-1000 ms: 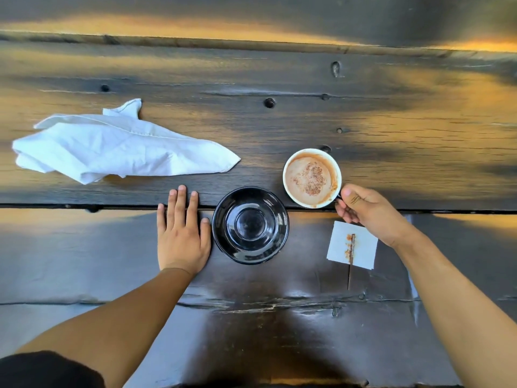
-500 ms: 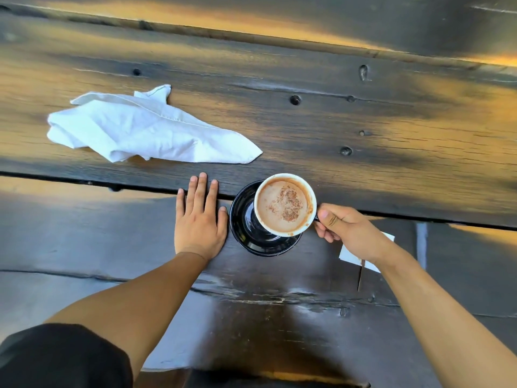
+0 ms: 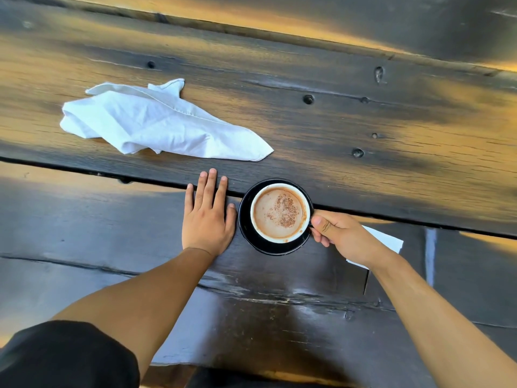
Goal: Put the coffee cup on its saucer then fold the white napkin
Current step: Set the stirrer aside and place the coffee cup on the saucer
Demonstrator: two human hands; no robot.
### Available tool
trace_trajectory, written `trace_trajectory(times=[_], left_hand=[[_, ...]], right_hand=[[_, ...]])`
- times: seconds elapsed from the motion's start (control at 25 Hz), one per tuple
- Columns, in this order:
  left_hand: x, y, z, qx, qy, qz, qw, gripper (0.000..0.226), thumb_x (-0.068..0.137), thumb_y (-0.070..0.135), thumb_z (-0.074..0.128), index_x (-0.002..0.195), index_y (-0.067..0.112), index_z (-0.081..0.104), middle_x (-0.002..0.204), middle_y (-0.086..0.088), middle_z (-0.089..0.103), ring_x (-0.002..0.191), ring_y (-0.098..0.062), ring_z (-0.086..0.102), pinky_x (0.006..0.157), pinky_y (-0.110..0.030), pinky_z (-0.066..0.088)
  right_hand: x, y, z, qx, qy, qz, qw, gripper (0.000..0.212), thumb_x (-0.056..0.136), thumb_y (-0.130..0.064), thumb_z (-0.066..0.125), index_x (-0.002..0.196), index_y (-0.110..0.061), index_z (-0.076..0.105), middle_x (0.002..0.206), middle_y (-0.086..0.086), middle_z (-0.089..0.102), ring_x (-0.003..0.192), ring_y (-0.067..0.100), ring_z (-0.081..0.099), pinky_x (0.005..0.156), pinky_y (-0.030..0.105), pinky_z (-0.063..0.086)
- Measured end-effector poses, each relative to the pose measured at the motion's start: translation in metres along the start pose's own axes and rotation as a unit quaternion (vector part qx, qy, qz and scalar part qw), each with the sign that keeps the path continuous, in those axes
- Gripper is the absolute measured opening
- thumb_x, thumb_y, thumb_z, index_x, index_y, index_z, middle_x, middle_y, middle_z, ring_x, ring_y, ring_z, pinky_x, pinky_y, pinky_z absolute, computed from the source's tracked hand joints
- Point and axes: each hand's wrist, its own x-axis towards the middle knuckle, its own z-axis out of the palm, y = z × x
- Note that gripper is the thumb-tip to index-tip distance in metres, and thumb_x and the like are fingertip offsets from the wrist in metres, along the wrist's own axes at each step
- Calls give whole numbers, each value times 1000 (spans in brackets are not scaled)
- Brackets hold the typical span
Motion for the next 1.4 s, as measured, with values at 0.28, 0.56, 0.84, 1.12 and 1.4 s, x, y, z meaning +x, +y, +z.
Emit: trace_trajectory(times=[0.28,0.56,0.84,1.12,1.4], left_hand=[[0,0,0,2,-1,0,1000,63,100,37,32,157,13,30,168,-10,18,156,-27,12,126,-52,9],[0,0,0,0,4,1,1000,62,100,37,34,157,12,30,168,-11,19,156,-27,13,126,-53,10],[0,0,0,0,3,-3,1000,62,100,37,33,157,13,31,168,-10,19,157,-26,12,126,-52,9],[0,0,0,4,4,-2,1000,62,99,37,34,157,13,31,168,-10,20,156,-26,13,126,-52,9],[0,0,0,1,6,-1,1000,62,99,36,34,157,13,31,168,-10,20,156,-27,14,125,-53,11]], right_hand=[[1,0,3,-47,6,4,999,40,107,-33,41,74,-15,55,72,1,59,65,8,50,69,28,44],[0,1,4,-58,18,0,998,37,106,-33,42,74,-22,57,74,2,60,66,6,50,67,27,43],[-2,2,9,-61,72,-19,995,32,105,-27,47,77,-29,63,70,-20,59,70,4,50,69,26,41],[0,-4,11,-77,86,-13,993,31,103,-27,50,77,-33,64,74,-20,63,72,4,54,69,24,42],[4,-9,9,-80,91,-8,993,28,104,-28,49,83,-30,68,79,-18,68,76,1,58,70,17,42]])
